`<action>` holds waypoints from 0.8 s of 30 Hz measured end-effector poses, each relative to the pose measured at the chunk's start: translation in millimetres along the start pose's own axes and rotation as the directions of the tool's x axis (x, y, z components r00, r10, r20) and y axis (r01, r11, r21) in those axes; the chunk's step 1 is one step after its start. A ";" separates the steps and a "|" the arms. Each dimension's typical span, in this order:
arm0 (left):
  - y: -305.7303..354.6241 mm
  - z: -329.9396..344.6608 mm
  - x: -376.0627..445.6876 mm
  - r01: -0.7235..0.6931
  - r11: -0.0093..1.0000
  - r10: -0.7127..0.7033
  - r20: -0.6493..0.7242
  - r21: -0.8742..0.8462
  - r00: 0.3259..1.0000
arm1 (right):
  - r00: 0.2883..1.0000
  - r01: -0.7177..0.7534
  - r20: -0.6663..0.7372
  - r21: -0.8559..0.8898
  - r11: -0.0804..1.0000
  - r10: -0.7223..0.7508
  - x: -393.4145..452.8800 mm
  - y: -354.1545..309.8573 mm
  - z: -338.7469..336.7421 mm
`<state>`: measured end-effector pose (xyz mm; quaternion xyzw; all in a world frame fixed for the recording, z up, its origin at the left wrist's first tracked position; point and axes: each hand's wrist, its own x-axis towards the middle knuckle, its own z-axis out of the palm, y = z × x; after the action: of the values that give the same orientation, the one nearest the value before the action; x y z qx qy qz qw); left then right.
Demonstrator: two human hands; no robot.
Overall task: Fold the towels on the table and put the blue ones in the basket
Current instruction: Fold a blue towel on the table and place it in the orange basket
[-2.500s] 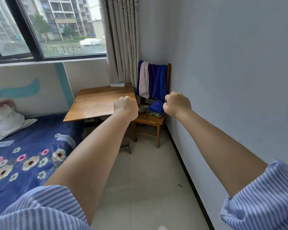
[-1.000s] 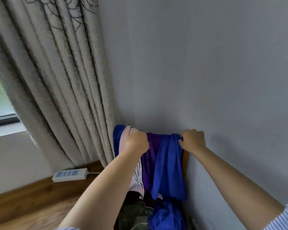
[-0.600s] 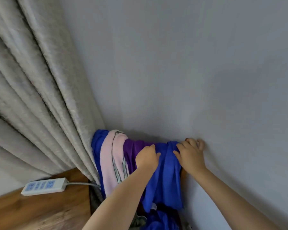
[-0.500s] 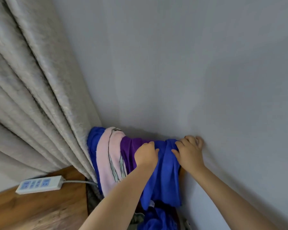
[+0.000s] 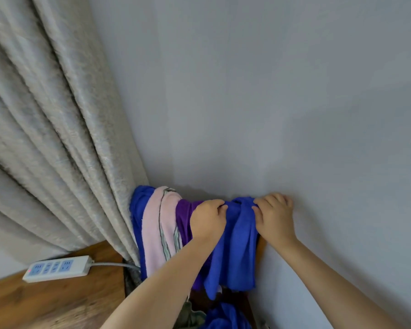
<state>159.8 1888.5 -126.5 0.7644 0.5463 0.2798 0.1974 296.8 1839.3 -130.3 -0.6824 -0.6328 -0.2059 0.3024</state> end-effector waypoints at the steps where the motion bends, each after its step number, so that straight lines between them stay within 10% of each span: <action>1: 3.1 -10.7 -3.9 0.000 0.997 -0.003 -0.045 -0.072 0.999 | 0.999 -0.004 -0.035 0.042 0.999 0.005 4.1 -5.8 -8.2; 11: -29.3 -170.1 -117.4 -0.043 0.975 -0.038 -0.355 -0.217 0.934 | 0.978 0.122 -0.202 0.329 0.936 -0.057 -11.5 -156.3 -115.5; 24: -162.6 -345.5 -323.7 0.175 0.983 -0.120 -0.533 0.054 0.838 | 0.976 0.060 0.101 0.724 0.687 -0.192 -112.5 -394.9 -139.6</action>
<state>-260.1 1633.9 -29.4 0.6229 0.6500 0.4348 0.0224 -92.1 1668.6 -42.6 -0.4803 -0.7316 0.0950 0.4744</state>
